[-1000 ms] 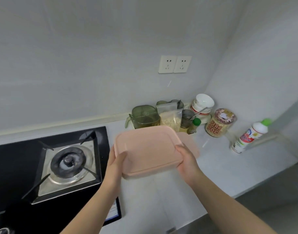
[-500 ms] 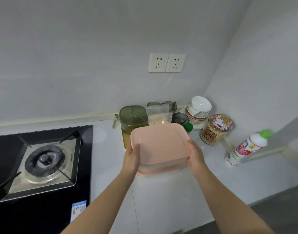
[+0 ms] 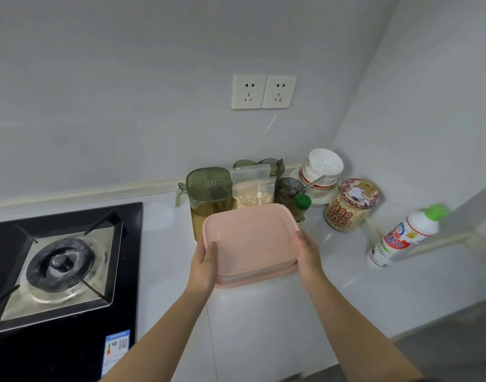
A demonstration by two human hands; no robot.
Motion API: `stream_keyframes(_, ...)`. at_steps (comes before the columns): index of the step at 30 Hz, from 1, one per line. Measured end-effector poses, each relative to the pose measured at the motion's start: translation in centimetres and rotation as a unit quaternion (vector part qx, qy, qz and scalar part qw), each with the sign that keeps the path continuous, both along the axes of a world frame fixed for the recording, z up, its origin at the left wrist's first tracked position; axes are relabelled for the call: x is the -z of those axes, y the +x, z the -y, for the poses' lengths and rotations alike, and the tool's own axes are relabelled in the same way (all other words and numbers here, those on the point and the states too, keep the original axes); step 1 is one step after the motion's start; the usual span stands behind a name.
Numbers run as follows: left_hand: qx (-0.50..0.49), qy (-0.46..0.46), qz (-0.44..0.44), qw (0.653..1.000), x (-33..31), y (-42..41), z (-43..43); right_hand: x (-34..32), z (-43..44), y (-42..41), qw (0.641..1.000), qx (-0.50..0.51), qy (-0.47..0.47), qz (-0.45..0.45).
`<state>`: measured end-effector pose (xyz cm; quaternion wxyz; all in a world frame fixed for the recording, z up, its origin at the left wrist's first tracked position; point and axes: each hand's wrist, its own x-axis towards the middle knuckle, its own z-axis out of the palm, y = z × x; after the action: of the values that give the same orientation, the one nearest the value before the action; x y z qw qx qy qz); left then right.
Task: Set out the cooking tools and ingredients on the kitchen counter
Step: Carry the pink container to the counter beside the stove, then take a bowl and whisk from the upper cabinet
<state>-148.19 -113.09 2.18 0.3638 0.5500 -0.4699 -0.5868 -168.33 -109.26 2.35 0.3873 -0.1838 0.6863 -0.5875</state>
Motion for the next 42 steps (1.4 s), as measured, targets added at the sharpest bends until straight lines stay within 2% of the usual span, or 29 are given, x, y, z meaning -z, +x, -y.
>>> stream_keyframes(9,0.036,-0.023,0.051,0.998,0.1,0.4,0.6,-0.2,-0.1,-0.1,0.999,-0.024,0.018,-0.042)
stream_keyframes(13,0.052,-0.028,0.107,0.993,-0.4,0.5,0.6,-1.1,-1.3,0.2,0.989,-0.062,0.047,-0.128)
stream_keyframes(16,0.055,-0.101,0.16,0.98,-1.9,1.5,-0.2,-2.3,-2.8,1.1,0.98,-0.058,0.065,-0.18)
stream_keyframes(20,0.115,-0.246,0.254,0.928,-6.8,4.1,-3.7,-6.3,-6.9,3.7,0.979,-0.042,0.025,-0.196)
stream_keyframes(24,0.164,-0.371,0.301,0.863,-13.9,5.6,-6.1,-13.2,-9.3,5.1,0.965,-0.033,-0.03,-0.26)
stream_keyframes(27,0.17,-0.47,0.332,0.8,-21.0,6.5,-8.2,-19.8,-10.9,6.0,0.949,-0.023,-0.099,-0.299)
stream_keyframes(33,0.149,-0.668,0.454,0.57,-33.9,6.8,-10.2,-33.3,-11.7,5.3,0.89,-0.002,-0.195,-0.413)
stream_keyframes(38,0.06,-0.8,0.443,0.401,-45.3,4.6,-10.1,-45.2,-11.4,3.2,0.828,0.055,-0.283,-0.482)
stream_keyframes(39,0.048,-0.814,0.441,0.376,-48.1,3.6,-10.1,-47.9,-11.4,2.6,0.812,0.067,-0.3,-0.496)
stream_keyframes(42,-0.004,-0.838,0.433,0.332,-53.8,1.0,-10.1,-53.1,-10.8,0.8,0.78,0.076,-0.338,-0.522)
